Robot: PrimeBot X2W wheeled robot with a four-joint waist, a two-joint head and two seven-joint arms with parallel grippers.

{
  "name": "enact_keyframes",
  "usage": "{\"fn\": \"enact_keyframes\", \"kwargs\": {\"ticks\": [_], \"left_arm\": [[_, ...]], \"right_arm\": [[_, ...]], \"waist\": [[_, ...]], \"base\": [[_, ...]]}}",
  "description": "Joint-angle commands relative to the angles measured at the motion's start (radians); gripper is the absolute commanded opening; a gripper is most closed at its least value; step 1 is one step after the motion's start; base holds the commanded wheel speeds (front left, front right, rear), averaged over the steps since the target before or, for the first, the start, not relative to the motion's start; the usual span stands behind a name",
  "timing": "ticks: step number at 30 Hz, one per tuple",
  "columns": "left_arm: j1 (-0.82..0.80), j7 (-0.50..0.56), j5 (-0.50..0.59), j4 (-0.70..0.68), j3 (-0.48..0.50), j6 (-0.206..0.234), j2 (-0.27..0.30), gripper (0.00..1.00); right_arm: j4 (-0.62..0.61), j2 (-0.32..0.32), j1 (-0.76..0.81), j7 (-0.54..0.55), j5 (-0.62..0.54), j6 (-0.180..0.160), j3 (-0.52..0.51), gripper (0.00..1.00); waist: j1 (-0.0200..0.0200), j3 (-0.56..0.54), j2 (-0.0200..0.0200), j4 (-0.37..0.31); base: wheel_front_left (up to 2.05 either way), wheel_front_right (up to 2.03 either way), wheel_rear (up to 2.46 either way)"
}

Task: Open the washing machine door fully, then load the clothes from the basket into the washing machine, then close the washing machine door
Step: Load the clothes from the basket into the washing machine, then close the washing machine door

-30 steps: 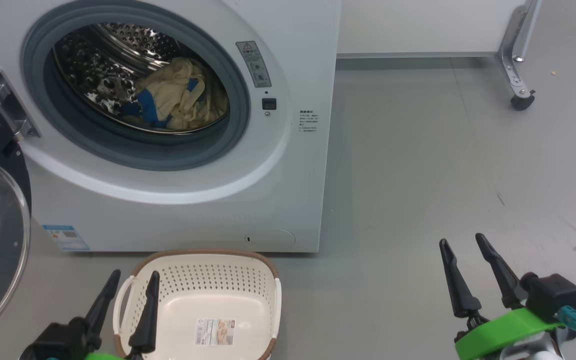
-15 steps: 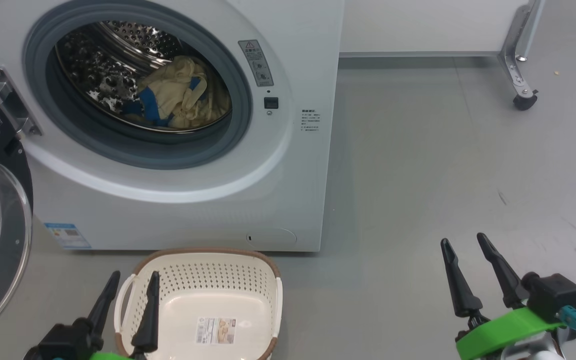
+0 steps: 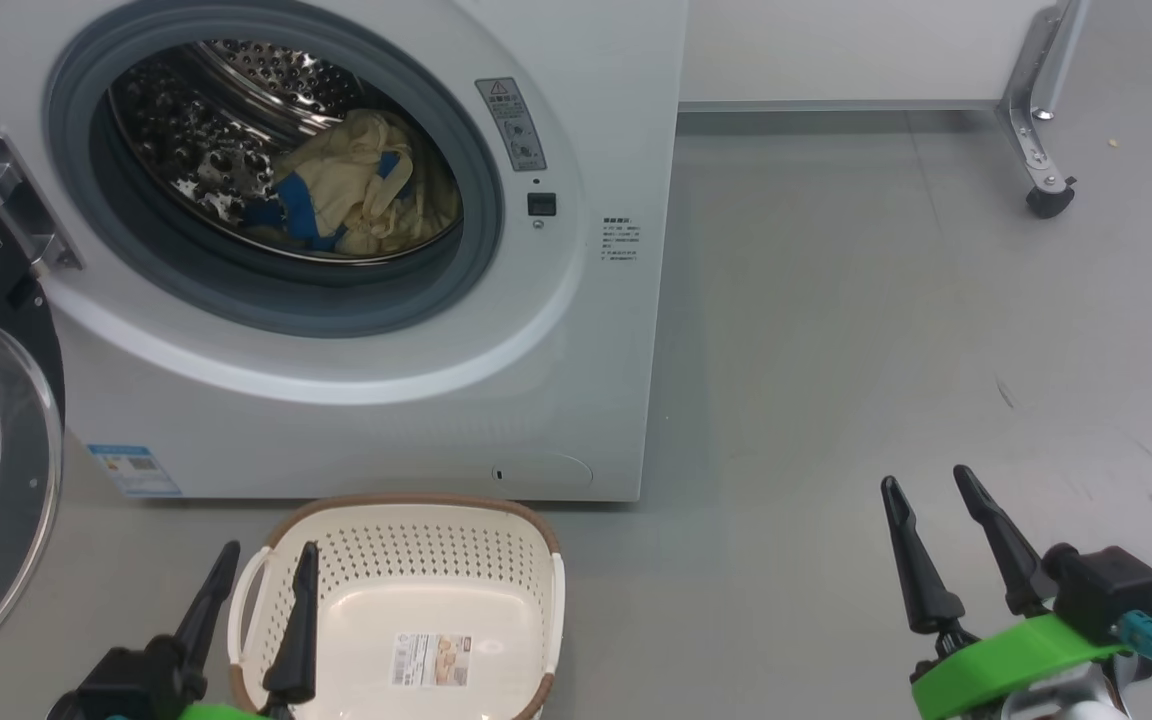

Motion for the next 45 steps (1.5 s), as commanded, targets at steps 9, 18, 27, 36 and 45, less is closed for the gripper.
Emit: {"fn": "enact_keyframes", "kwargs": {"ticks": [9,18,27,36,45], "left_arm": [[-0.040,-0.011,0.014,-0.021,0.060,-0.010,-0.007,1.00],[-0.044,-0.011,0.014,-0.006,0.075,-0.006,-0.017,1.00],[-0.049,-0.011,0.018,0.000,0.078,-0.013,-0.017,1.00],[-0.047,-0.011,0.031,-0.009,0.083,-0.019,-0.019,1.00],[-0.046,-0.011,0.041,-0.006,0.084,-0.022,-0.022,1.00]], "right_arm": [[-0.024,-0.013,-0.049,-0.011,-0.006,0.000,0.020,1.00],[-0.023,-0.013,-0.046,-0.011,-0.005,0.000,0.017,1.00],[-0.019,-0.012,-0.051,-0.011,0.000,0.000,0.019,1.00],[-0.014,-0.016,-0.053,-0.011,0.000,0.000,0.026,1.00],[-0.009,-0.020,-0.053,-0.011,0.001,0.000,0.030,1.00]], "waist": [[0.0000,0.001,-0.0001,0.002],[0.0000,0.004,-0.0001,0.006],[0.0000,0.004,-0.0001,0.010],[0.0000,0.006,-0.0001,0.014],[0.0000,0.007,-0.0001,0.018]], "base": [[0.00,0.00,0.00],[-0.58,0.58,0.00],[-1.78,1.78,0.00],[-1.65,1.64,0.02],[-0.52,0.52,0.00]]}}
